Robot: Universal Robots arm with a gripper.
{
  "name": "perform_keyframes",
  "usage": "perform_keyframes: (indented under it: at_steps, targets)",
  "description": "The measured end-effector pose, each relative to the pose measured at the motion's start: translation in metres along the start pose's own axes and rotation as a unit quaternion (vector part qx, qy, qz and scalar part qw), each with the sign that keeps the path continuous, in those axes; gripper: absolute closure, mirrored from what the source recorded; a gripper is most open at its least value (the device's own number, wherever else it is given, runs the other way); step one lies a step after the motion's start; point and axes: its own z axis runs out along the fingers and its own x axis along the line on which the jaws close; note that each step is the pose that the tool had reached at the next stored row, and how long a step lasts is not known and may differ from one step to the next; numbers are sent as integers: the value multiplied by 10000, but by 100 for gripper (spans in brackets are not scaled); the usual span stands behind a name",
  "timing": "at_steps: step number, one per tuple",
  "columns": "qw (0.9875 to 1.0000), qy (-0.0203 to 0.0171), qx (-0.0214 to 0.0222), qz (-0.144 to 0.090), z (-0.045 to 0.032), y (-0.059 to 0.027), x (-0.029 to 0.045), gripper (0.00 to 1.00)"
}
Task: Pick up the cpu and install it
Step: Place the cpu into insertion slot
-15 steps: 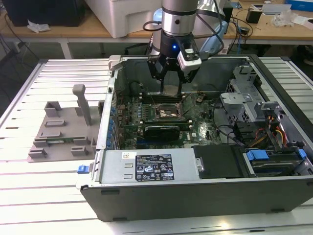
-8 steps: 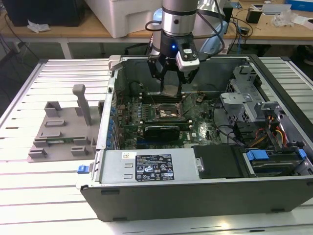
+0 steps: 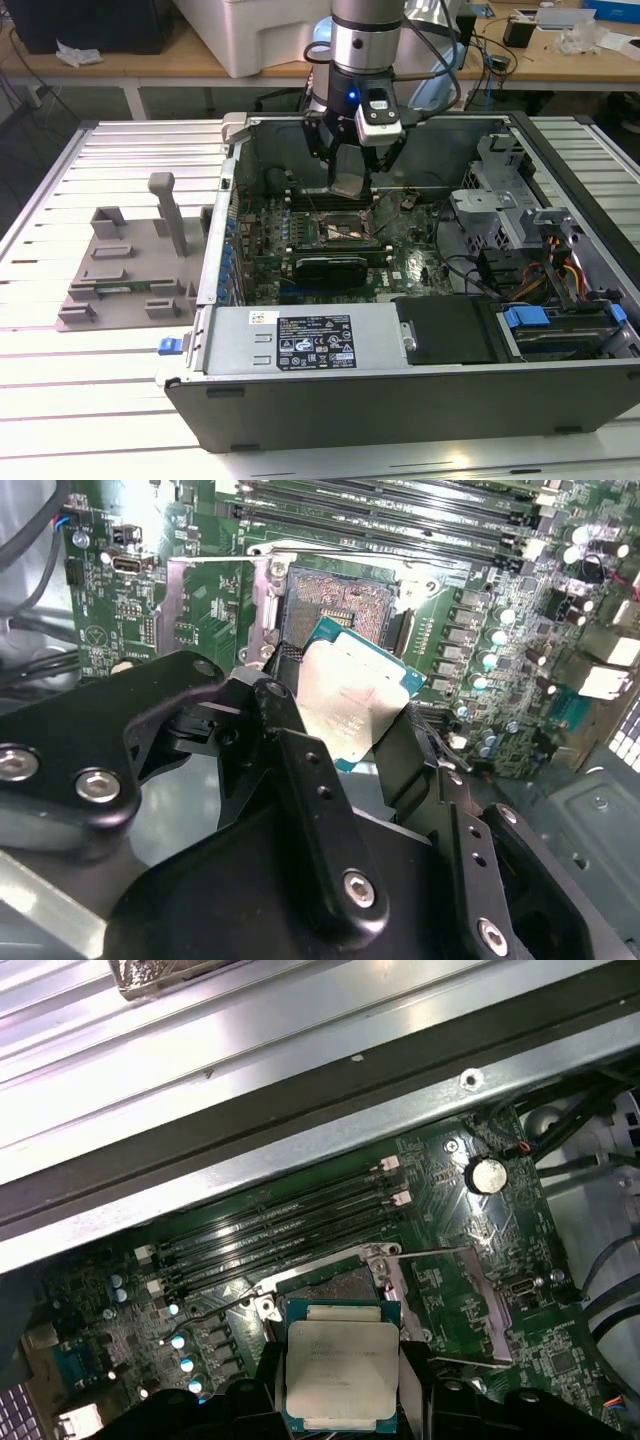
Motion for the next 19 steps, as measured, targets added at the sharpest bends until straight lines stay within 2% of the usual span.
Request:
perform_keyframes:
  at_steps: [5, 9, 16, 19]
  targets:
    - [9998, 4, 1, 189, 0, 0, 0, 46]
    - [9992, 9, 1, 395, 0, 0, 0, 46]
    - [9976, 16, 0, 689, 0, 0, 0, 46]
    - [9963, 20, -1, 859, 0, 0, 0, 46]
